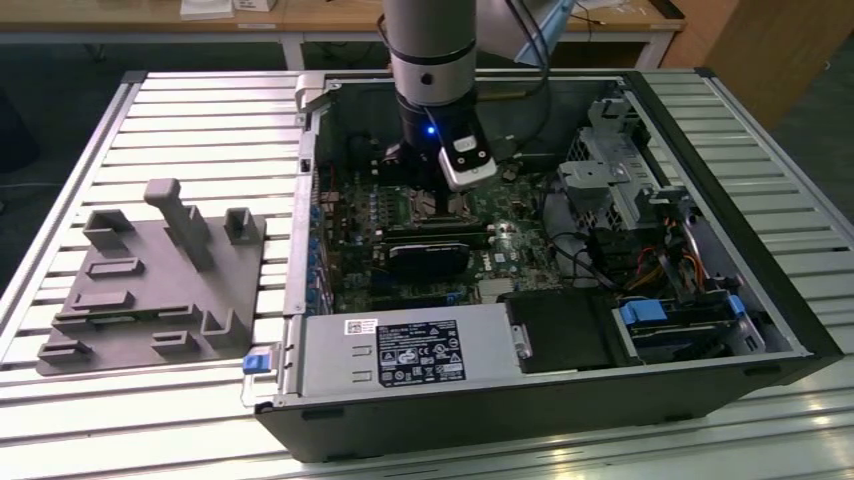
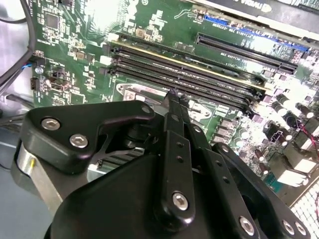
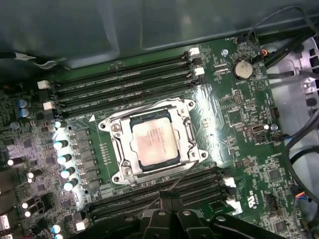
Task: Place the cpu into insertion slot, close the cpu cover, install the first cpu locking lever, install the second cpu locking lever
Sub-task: 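Install the second cpu locking lever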
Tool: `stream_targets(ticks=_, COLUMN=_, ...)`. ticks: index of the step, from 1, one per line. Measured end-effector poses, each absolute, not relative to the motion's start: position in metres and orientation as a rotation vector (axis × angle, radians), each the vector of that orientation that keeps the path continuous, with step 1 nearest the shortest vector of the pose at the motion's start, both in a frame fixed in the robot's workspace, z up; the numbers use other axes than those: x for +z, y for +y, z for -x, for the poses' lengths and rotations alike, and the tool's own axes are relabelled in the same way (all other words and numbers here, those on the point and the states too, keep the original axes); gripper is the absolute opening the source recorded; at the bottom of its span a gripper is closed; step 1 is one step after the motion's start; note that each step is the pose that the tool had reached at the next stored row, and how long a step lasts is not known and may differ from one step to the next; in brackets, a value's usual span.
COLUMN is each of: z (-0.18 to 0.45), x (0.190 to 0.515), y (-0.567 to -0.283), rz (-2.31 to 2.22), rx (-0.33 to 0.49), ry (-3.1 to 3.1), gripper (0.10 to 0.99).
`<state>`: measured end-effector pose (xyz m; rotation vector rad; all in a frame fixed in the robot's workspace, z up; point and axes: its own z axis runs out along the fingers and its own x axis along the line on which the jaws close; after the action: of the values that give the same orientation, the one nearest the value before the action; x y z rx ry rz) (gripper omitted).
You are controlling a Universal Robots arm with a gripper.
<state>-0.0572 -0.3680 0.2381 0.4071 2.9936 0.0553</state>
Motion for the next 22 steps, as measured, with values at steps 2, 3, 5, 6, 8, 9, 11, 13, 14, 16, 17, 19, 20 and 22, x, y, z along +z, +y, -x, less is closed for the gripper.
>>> stream_targets(ticks=2, z=0.059, x=0.237, y=-0.370, rz=-0.409, rx=0.078, ry=2.995, gripper=0.106)
stream_targets(ticks=3, z=0.059, x=0.237, y=-0.371, rz=-0.409, rx=0.089, ry=2.995, gripper=0.106)
stream_targets(ticks=5, z=0.061, x=0.236, y=-0.372, rz=-0.411, rx=0.114, ry=2.997, gripper=0.106)
stream_targets(ticks=6, z=0.062, x=0.236, y=-0.373, rz=-0.412, rx=0.127, ry=2.997, gripper=0.106)
stream_targets(ticks=8, z=0.063, x=0.236, y=-0.374, rz=-0.413, rx=0.143, ry=2.998, gripper=0.106)
stream_targets(ticks=9, z=0.063, x=0.236, y=-0.374, rz=-0.413, rx=0.146, ry=2.998, gripper=0.106)
stream_targets(ticks=11, z=0.063, x=0.236, y=-0.374, rz=-0.413, rx=0.148, ry=2.998, gripper=0.106)
stream_targets(ticks=13, z=0.063, x=0.236, y=-0.374, rz=-0.413, rx=0.149, ry=2.998, gripper=0.106)
stream_targets(ticks=14, z=0.063, x=0.235, y=-0.374, rz=-0.413, rx=0.151, ry=2.998, gripper=0.106)
stream_targets(ticks=16, z=0.063, x=0.234, y=-0.376, rz=-0.414, rx=0.162, ry=2.998, gripper=0.106)
stream_targets(ticks=17, z=0.063, x=0.234, y=-0.377, rz=-0.415, rx=0.171, ry=2.999, gripper=0.106)
stream_targets(ticks=19, z=0.063, x=0.232, y=-0.380, rz=-0.416, rx=0.186, ry=2.999, gripper=0.106)
stream_targets(ticks=20, z=0.063, x=0.231, y=-0.381, rz=-0.416, rx=0.195, ry=2.999, gripper=0.106)
stream_targets(ticks=22, z=0.063, x=0.230, y=-0.383, rz=-0.418, rx=0.219, ry=2.999, gripper=0.106)
